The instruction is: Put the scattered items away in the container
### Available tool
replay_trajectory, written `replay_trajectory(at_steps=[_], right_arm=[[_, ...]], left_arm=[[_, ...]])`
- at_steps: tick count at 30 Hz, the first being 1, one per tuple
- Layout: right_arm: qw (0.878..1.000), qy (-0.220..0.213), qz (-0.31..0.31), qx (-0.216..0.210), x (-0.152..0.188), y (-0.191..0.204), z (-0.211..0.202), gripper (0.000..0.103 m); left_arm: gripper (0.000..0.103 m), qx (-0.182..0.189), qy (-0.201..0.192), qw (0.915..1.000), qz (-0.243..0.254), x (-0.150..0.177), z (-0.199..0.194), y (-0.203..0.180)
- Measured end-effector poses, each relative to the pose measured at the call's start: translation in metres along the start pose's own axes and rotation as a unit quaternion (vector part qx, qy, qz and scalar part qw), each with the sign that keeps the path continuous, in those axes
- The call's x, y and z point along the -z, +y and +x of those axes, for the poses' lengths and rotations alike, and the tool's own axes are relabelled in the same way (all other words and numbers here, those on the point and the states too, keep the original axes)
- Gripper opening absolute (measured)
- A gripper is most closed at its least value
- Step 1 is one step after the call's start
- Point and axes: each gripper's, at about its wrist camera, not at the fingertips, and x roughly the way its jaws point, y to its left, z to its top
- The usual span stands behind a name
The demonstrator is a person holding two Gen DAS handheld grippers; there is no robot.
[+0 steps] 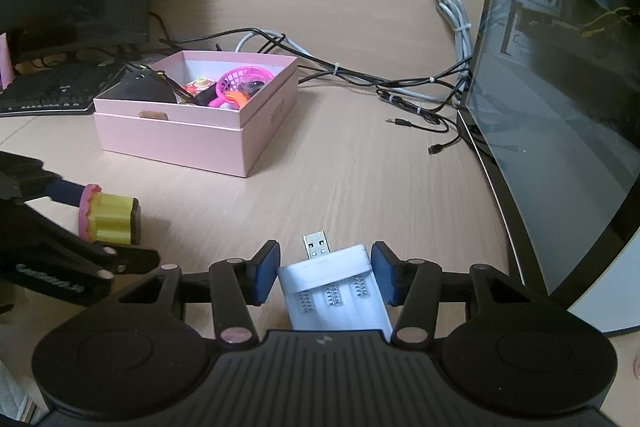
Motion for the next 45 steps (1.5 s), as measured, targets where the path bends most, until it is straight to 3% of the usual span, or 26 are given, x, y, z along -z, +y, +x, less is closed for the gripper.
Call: replay_trajectory(at_steps=[2,9,23,27,30,37,38,41,45], right_arm=[[1.000,-0.004,-0.003,-0.002,-0.001,-0.001,-0.002,0.050],[1.000,-0.023,-0.003,-0.013,-0.011,-0.002,-0.012,0.049],[0.996,-0.079,-0.022,-0.041,-0.048,0.019,-0.037,0.047],[0.995,-0.080,-0.035,-0.051,-0.057,0.030,-0.038,0.024],[0.994,-0.082,-0.045,-0.054,-0.060,0.038,-0.037,0.022],[0.995,-0.060,-0.057,-0.061,-0.057,0.050,-0.025,0.019],[0.995,-0.060,-0.056,-0.063,-0.055,0.050,-0.025,0.023],[0.995,-0.055,-0.059,-0.067,-0.046,0.051,-0.025,0.052],[0.994,-0.042,-0.068,-0.072,-0.034,0.051,-0.025,0.061]], left_arm=[[0.067,-0.002,0.001,1.0000,0.003,-0.002,0.002,-0.001],[0.068,-0.002,-0.003,0.9999,0.011,0.000,-0.008,-0.001],[0.068,0.002,-0.041,0.9989,0.024,-0.004,-0.065,0.021],[0.068,-0.002,-0.060,0.9979,0.026,-0.008,-0.075,0.028],[0.068,-0.003,-0.069,0.9974,0.021,-0.007,-0.078,0.033],[0.068,-0.002,-0.046,0.9989,0.009,0.002,-0.063,0.044],[0.068,-0.004,-0.041,0.9991,0.009,0.004,-0.058,0.044],[0.068,-0.011,-0.021,0.9996,0.017,0.010,-0.044,0.043],[0.068,-0.019,-0.009,0.9994,0.029,0.015,-0.029,0.040]])
